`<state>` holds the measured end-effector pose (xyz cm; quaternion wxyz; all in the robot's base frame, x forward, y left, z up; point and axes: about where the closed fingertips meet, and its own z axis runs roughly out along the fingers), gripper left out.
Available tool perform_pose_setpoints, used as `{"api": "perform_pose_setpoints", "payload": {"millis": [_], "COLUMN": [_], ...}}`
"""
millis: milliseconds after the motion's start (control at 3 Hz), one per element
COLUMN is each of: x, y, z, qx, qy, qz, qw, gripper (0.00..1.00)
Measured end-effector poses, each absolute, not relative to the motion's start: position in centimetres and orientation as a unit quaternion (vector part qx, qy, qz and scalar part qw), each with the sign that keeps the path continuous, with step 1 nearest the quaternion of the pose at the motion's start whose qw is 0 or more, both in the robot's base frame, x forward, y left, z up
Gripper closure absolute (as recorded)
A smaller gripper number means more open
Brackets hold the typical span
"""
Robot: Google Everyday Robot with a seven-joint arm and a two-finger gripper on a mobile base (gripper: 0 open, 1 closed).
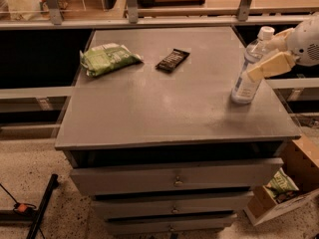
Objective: Move blue plastic bottle near rxbar chocolate
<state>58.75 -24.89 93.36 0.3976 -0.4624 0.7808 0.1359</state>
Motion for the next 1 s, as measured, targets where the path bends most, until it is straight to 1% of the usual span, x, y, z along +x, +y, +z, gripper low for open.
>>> {"api": "perform_pose_setpoints", "payload": {"millis": [667, 1000], "x": [59.7, 60.4], "y": [-24.6, -24.6], "z": [92.7, 93.9], "qx": [-0.454, -0.457], "qy": [0.781, 0.777], "qz": [0.163, 0.165], "qw": [0.397, 0.4], "gripper": [0.74, 0.97]}}
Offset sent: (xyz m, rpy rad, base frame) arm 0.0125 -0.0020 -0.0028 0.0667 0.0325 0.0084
